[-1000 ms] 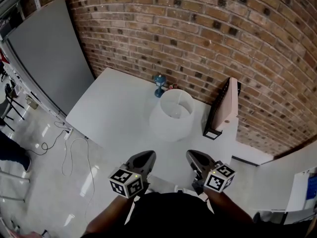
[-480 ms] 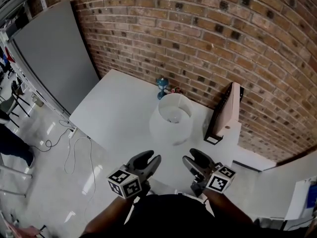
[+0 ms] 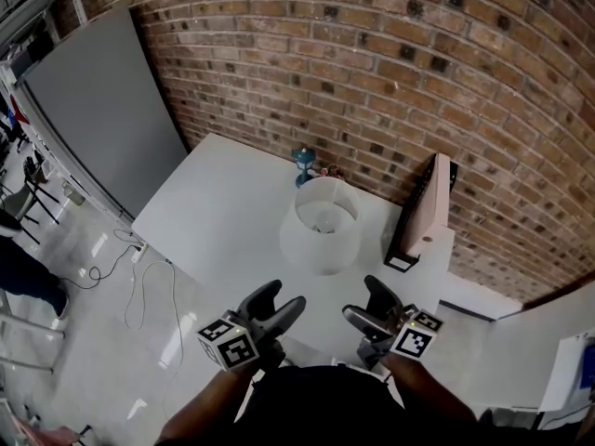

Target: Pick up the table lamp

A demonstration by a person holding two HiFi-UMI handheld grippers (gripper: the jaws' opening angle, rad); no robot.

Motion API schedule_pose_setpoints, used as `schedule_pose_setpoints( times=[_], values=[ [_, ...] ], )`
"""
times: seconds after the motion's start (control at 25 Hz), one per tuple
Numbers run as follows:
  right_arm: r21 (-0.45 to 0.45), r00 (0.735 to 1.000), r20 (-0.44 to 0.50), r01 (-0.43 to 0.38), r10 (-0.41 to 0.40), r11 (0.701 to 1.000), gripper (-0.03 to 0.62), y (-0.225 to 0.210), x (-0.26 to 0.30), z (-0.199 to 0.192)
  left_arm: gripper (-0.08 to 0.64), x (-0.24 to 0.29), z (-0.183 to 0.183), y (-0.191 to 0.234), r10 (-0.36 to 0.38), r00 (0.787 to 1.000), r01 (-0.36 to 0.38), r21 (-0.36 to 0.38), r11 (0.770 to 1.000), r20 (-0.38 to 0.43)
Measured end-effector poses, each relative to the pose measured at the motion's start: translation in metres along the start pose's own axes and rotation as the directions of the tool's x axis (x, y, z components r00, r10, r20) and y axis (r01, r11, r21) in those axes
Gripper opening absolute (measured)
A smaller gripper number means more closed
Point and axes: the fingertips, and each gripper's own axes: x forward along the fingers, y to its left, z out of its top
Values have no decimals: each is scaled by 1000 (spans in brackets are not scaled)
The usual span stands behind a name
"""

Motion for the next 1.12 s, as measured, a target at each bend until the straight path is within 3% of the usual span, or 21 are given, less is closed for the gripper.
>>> schedule_pose_setpoints(
  times=[0.12,0.24,0.32,0.44,0.6,0.72,0.84,0.96,1.12],
  values=[
    [0,1000,-4,-9,9,1000,595,2,0,-1,379,3,-2,1,17,1000,-17,30,999,-9],
    [8,1000,-11,-2,2,1000,595,-1,1,-3,403,4,-3,7,29,1000,-29,15,999,-5],
    [32,1000,3,11,-11,999,595,-8,1,-1,405,4,-2,14,30,999,-30,-26,999,11],
    [125,998,47,28,-34,992,592,-28,-3,4,405,2,8,32,30,996,-15,-163,986,86],
    [239,992,123,8,-39,971,577,-55,-5,13,403,-3,28,63,39,975,44,-363,931,218],
    [320,982,186,-21,-41,947,570,-79,-6,25,403,-2,41,86,24,950,126,-454,882,312],
    [418,967,249,-60,-51,907,557,-109,-5,33,403,3,45,114,29,927,184,-521,833,373],
    [473,956,285,-82,-64,877,548,-135,4,38,403,6,43,147,83,914,167,-553,816,398],
    [519,946,307,-75,-104,852,548,-167,16,39,403,21,40,171,74,906,214,-601,770,417]
  ],
)
